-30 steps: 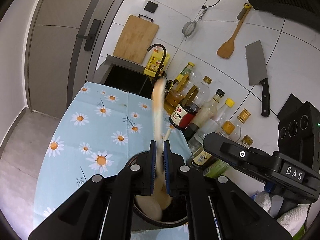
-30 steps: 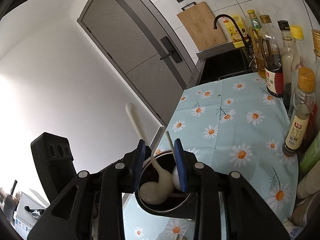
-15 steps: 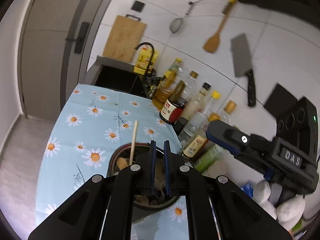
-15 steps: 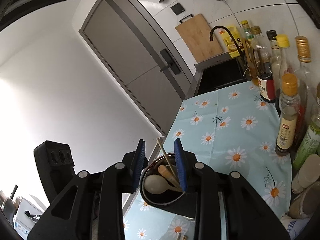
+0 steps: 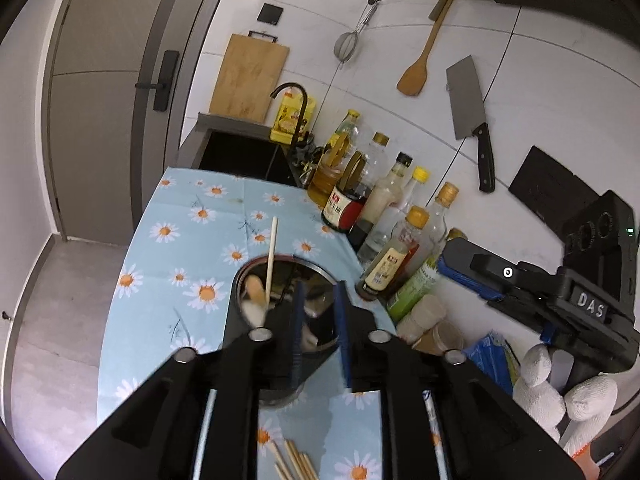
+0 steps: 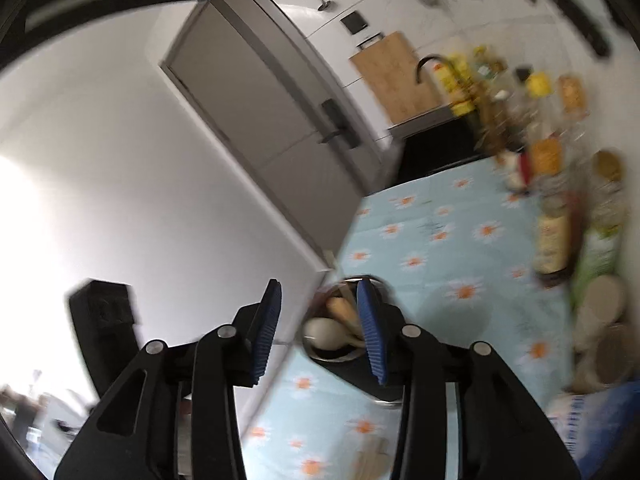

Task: Organize utensils
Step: 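Move both open tools down to the loose wooden chopsticks on the cloth, then close the right tool on a single wooden chopstick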

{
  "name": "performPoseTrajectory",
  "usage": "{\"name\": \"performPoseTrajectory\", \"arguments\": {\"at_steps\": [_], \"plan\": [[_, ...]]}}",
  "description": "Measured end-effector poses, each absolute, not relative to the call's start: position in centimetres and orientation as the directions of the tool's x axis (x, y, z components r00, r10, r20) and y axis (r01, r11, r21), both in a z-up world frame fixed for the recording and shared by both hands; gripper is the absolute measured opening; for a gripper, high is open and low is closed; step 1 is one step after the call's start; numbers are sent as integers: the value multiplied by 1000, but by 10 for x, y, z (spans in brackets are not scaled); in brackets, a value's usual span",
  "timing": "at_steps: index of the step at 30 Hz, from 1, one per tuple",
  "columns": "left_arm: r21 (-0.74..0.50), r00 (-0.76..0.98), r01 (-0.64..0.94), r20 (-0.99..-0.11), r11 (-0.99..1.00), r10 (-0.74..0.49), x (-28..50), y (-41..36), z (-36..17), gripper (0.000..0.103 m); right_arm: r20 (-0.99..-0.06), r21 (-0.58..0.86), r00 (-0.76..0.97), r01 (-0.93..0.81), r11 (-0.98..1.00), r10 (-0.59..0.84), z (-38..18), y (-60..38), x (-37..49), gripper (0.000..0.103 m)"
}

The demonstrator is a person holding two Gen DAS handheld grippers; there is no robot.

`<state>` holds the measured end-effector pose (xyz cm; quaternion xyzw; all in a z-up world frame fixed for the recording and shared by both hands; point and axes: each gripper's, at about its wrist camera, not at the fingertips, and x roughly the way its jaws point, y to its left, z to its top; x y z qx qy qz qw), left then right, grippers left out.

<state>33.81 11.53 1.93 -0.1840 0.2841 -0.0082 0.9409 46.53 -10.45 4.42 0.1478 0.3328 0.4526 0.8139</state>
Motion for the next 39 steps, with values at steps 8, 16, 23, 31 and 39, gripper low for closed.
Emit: {"name": "performPoseTrajectory", "arguments": {"at_steps": [8,16,23,31,39], "plan": [[-314,790,-91,-601,945,-123,310,101,13,19,-520,533,356,-576,620,777,13,-126,447,40],[-357,712,-96,-677,929,-187,285,90,-21,23,-739,500,154,-528,687,656,-60,-118,433,40],[-409,648,-177,-733,895,-206,263,104,-60,23,-822,488,37,-469,736,568,-94,-115,427,40],[-450,593,-226,-767,864,-245,226,111,-100,23,-864,501,-179,-395,770,471,-129,-88,415,40],[-465,578,-234,-772,854,-263,191,130,-122,23,-911,413,-210,-445,795,355,-143,-56,398,25]]}}
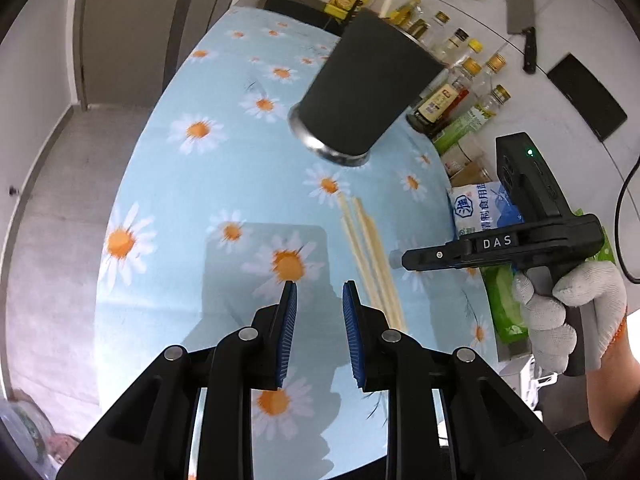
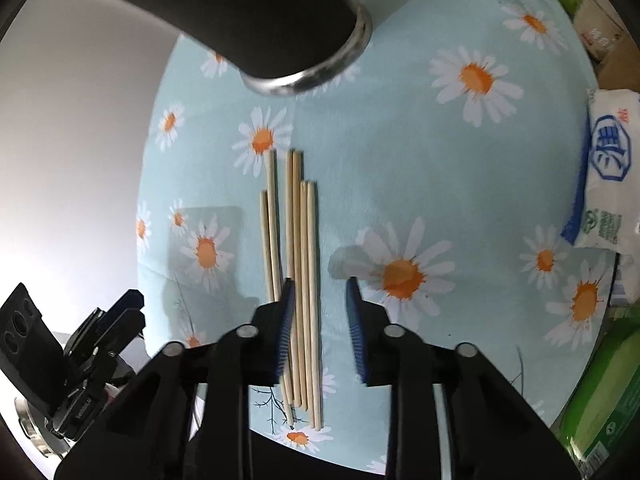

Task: Organize utensils
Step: 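Close the right tool on a single wooden chopstick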

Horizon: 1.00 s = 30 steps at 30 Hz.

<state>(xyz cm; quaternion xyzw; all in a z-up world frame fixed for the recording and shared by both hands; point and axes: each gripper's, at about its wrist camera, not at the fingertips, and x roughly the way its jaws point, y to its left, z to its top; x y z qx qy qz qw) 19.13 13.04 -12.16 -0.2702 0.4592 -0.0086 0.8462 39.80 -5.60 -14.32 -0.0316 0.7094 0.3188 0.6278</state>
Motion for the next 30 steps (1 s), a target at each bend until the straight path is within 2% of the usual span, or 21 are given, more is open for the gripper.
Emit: {"name": "performPoseTrajectory", "arguments": {"at_steps": [5,9,21,30], "plan": [[-492,575,-220,-763,842,-296,177,140,-130,23,-935,352,-213,-451,820,284,-153,-44,394,23],[-520,569,-216,-755,826,-326,170,146,-137,23,-951,305,-194,-464,832,240,-154,-37,394,17],[-549,543,-177,-747,817,-384,153,147,-152,23,-982,184,-124,-512,839,140,-154,4,363,15],[-569,524,-139,-737,810,-428,146,149,-158,23,-984,173,-127,-463,870,128,-159,7,360,12]]}}
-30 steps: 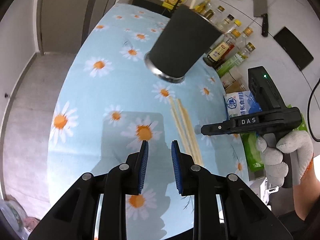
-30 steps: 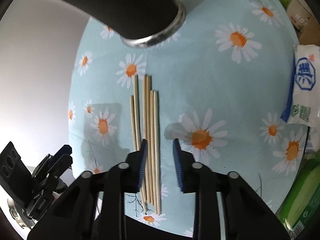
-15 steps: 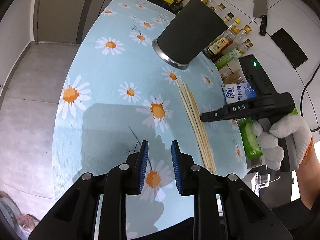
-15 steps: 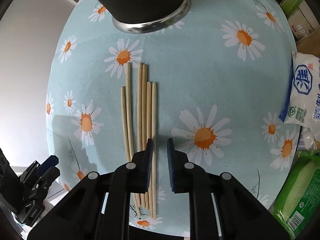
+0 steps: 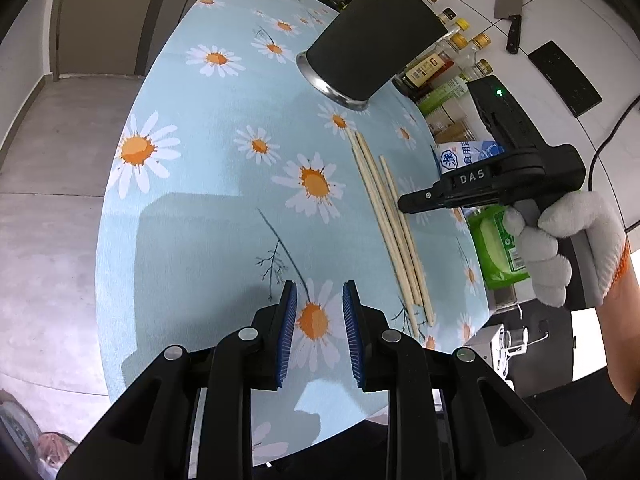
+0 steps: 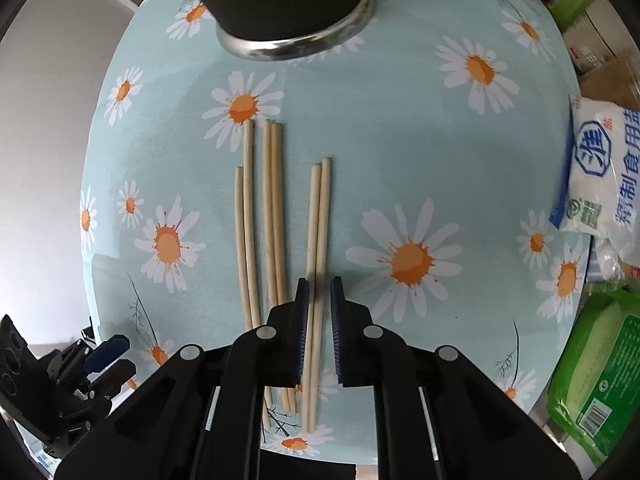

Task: Organize utensils
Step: 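Close the right tool on a single wooden chopstick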

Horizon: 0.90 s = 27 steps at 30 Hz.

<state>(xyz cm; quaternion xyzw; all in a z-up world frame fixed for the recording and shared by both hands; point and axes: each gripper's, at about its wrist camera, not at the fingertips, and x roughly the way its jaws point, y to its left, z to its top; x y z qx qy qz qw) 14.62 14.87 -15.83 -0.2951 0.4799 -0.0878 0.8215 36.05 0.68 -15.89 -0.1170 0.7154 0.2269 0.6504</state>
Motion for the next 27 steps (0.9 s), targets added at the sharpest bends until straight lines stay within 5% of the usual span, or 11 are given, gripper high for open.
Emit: {"name": "performPoseTrajectory", "arguments": {"at_steps": [27], "plan": [[-612,530,-117,-704,782,-472,125,158,-164,25,-993,104,-93,-400,910,73,-173,-6,347,11]]}}
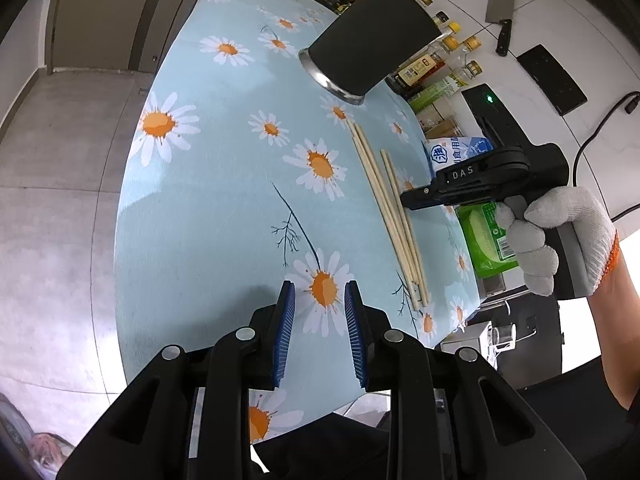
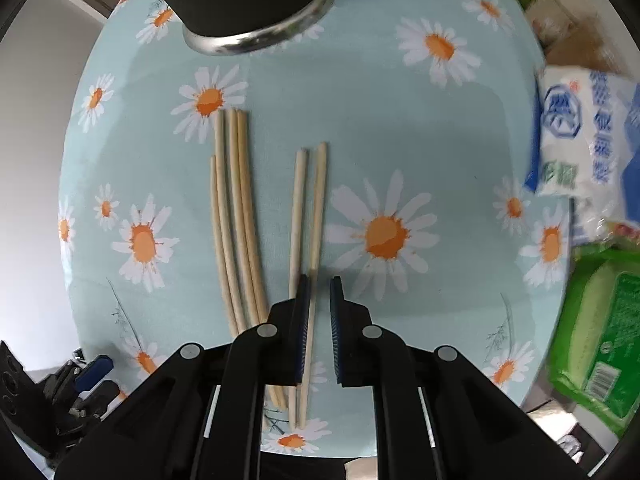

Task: Organize utensils
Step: 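Close the right tool on a single wooden chopstick, then lift the chopstick with the right tool while the left tool grasps another chopstick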

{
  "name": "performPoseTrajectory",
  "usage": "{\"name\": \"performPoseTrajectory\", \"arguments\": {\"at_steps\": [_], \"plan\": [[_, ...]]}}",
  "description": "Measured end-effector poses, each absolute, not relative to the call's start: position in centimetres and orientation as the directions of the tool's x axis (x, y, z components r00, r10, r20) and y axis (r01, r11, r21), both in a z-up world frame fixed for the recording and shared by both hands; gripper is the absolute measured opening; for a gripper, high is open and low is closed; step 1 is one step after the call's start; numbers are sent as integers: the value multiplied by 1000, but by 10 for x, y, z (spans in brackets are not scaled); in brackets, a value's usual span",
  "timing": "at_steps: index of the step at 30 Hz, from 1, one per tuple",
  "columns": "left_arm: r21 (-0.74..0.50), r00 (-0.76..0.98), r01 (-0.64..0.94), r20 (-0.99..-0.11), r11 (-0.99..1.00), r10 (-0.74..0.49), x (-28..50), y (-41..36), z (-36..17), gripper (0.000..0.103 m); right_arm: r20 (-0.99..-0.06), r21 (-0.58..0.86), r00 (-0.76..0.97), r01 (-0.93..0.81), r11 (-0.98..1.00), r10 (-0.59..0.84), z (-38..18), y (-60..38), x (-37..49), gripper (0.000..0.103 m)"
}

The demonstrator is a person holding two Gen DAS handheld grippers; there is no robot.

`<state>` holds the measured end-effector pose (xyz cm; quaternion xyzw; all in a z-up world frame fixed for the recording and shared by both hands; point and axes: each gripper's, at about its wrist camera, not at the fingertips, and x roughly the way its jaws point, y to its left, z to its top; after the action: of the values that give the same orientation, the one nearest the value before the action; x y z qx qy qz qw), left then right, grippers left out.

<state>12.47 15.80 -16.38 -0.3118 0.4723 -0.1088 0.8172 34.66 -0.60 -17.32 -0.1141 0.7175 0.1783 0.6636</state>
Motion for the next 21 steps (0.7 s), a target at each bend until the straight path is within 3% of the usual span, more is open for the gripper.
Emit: {"name": "performPoseTrajectory", "arguments": {"at_steps": [6,10,21], "plan": [[-621,531,-98,-694,778,-487,126,158,-161,25,-996,68,-80,-416,907,38,-177,-2,344,11],[-608,522,-77,-700,790,-488,130,153,-158,25,-997,65,-69,-419,906,40,-178,-1,341,6],[-605,465,-120,-735,787,-494,169,141,-155,25,-975,224,-103,-404,887,199,-171,-32,344,6]]}}
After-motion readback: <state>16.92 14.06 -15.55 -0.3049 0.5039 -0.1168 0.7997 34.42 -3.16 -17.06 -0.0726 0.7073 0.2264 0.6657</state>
